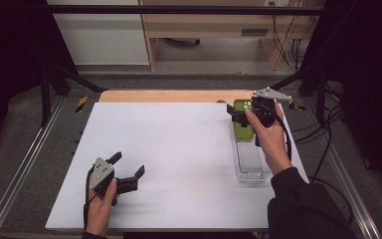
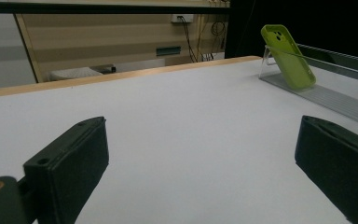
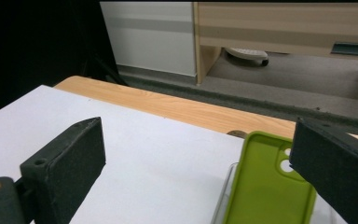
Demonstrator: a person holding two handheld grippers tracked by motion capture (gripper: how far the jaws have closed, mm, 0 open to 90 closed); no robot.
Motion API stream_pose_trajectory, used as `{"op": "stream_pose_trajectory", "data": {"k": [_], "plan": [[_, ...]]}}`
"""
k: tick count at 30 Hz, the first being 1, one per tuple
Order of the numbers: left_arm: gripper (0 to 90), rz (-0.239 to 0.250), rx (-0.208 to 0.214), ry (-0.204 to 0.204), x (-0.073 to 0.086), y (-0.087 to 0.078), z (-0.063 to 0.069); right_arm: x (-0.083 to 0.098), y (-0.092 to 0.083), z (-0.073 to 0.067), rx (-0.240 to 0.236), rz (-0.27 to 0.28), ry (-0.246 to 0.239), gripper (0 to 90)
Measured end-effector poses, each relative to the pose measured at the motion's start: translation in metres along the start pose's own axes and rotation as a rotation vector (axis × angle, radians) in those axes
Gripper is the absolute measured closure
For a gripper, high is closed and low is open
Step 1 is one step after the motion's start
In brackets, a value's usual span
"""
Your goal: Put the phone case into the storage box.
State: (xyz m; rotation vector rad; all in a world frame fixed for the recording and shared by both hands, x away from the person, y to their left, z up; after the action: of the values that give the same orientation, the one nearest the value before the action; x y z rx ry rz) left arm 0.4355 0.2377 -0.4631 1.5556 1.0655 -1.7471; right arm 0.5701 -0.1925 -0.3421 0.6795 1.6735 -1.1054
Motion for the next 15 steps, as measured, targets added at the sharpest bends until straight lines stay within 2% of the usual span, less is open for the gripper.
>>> {"op": "stream_pose_trajectory", "data": {"k": [11, 15], "plan": [[2.0, 0.031, -0.001, -0.022, -0.005, -0.009, -0.005, 0.001, -0.007, -0.02, -0.049, 0.043, 0.005, 4.0], [2.0, 0.026, -0.009, -0.024, -0.004, -0.015, -0.008, 0.004, -0.01, -0.023, -0.061, 0.053, 0.002, 4.1]]}}
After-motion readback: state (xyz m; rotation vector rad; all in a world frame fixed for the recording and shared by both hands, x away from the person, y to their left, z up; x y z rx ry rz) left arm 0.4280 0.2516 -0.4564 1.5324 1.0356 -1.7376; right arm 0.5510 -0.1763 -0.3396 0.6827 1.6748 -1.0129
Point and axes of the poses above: each handheld gripper's, and its own axes: y roughly forward along the jaws, x roughly out of its underside, z roughly to its right, the point moved 1 cm from there along y, roughly forward along the jaws, and after that the axes turned 1 degree about y, right-handed, at the moved point
